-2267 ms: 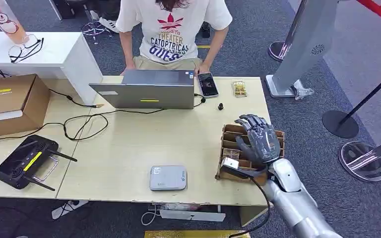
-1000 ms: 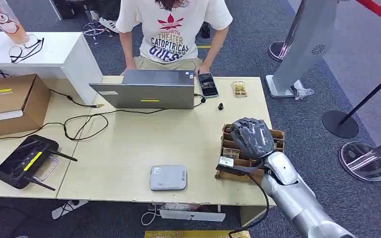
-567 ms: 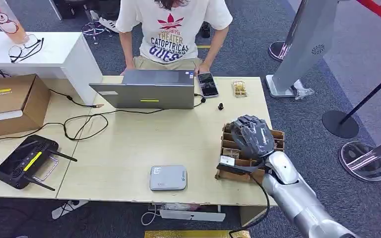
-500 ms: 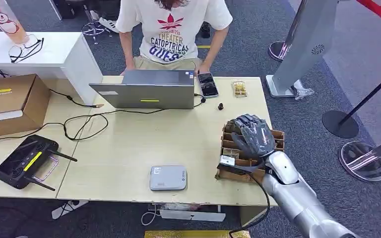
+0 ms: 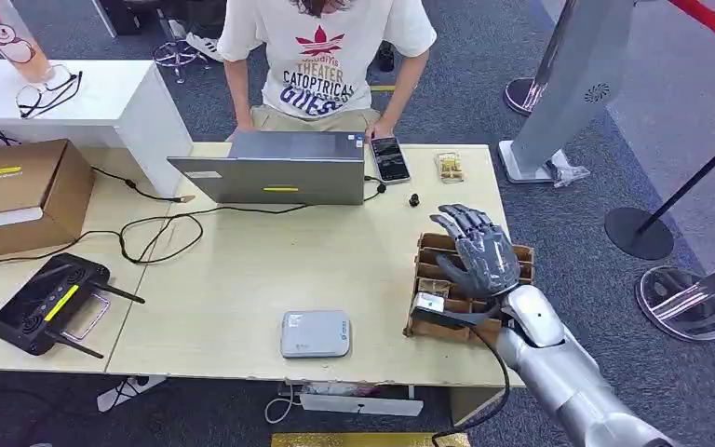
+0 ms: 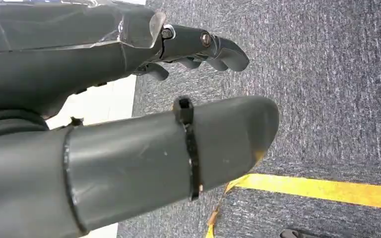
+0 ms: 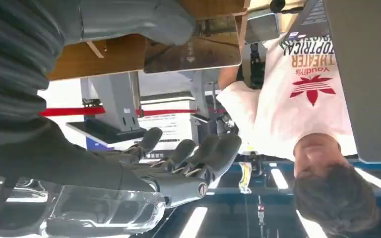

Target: Pass the card to the sensor for recognition and then transmit it.

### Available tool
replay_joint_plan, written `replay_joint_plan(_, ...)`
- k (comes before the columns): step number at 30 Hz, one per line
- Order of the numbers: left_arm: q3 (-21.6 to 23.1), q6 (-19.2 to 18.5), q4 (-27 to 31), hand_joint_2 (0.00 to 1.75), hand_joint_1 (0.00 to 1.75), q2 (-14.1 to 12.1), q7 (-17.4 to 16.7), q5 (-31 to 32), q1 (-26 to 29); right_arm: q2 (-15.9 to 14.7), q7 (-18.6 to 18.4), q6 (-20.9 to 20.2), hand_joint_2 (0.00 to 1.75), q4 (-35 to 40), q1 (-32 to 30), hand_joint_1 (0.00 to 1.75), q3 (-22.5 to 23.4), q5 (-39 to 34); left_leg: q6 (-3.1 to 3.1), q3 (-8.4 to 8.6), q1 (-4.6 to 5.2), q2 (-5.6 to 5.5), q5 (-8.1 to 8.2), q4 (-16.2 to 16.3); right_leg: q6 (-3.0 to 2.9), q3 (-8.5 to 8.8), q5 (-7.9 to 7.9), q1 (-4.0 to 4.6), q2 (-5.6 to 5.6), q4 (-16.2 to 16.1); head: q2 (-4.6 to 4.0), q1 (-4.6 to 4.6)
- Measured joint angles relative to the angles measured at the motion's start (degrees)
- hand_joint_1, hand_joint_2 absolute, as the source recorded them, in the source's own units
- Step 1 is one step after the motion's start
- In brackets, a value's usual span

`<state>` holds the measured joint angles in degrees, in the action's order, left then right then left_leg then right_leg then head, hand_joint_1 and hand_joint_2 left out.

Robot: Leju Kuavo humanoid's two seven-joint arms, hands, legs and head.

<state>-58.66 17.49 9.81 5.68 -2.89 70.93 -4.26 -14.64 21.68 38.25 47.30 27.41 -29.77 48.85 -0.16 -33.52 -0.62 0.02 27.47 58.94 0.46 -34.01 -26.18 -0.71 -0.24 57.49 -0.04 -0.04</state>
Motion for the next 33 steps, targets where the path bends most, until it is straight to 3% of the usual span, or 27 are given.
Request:
replay_joint_plan(2, 0.0, -0.02, 0.0, 0.0, 0.0, -0.04, 0.0, 0.02, 0.0, -0.17, -0.04, 0.0, 1.75, 0.02, 0.01, 0.94, -0.13, 0.0, 0.0, 0.0, 0.0, 0.0, 0.0, 0.0, 0.0, 0.0, 0.0, 0.0, 0.0, 0.0, 0.0, 0.0)
replay_joint_plan(9, 0.0, -0.07, 0.0, 0.0, 0.0, -0.04, 0.04, 0.04, 0.01, -0.61, -0.07, -0.06, 1.75, 0.04, 0.05, 0.98, -0.48, -0.02, 0.0, 0.0, 0.0, 0.0, 0.0, 0.0, 0.0, 0.0, 0.0, 0.0, 0.0, 0.0, 0.0, 0.0)
replay_joint_plan(20, 0.0, -0.02, 0.0, 0.0, 0.0, -0.07, 0.17, 0.24, 0.0, -0.94, -0.55, -0.37, 1.75, 0.0, 0.43, 0.86, -1.27, -0.98, 0.0, 0.0, 0.0, 0.0, 0.0, 0.0, 0.0, 0.0, 0.0, 0.0, 0.0, 0.0, 0.0, 0.0)
replay_joint_plan(33, 0.0, 0.09, 0.0, 0.0, 0.0, -0.07, 0.18, 0.39, 0.0, -1.2, -0.55, -1.42, 1.75, -0.48, 1.44, 0.91, -2.25, -1.88, 0.0, 0.0, 0.0, 0.0, 0.0, 0.0, 0.0, 0.0, 0.0, 0.0, 0.0, 0.0, 0.0, -0.02)
